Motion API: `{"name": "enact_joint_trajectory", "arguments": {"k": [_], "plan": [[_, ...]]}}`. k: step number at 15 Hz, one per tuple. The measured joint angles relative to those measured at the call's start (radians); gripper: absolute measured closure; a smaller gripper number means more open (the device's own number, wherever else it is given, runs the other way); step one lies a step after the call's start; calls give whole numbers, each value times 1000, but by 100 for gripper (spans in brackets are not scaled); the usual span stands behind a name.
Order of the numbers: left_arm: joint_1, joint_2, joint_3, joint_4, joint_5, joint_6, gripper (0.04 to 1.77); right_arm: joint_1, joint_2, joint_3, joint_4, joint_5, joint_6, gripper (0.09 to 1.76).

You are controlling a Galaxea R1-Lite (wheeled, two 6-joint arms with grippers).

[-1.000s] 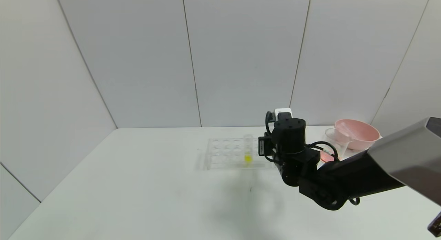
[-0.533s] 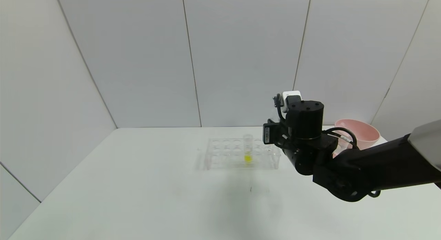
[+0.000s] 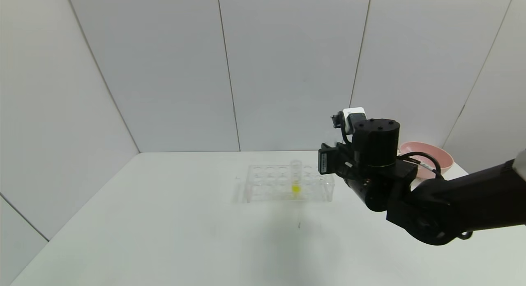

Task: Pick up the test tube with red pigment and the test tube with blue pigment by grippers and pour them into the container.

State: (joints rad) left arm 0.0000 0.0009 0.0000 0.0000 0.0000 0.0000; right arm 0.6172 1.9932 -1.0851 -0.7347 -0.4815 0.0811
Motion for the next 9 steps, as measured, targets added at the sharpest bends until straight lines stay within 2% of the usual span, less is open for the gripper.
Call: {"name": "enact_joint_trajectory", "arguments": {"k": [4, 7, 9], "plan": [[0, 0, 0, 0, 0, 0, 5, -71, -137, 190, 10, 247, -83, 136], [0, 0, 0, 0, 0, 0, 5, -219, -251, 290, 85, 451, -161, 136], [0, 0, 0, 0, 0, 0, 5, -350, -325, 320, 193, 624, -221, 136]]}}
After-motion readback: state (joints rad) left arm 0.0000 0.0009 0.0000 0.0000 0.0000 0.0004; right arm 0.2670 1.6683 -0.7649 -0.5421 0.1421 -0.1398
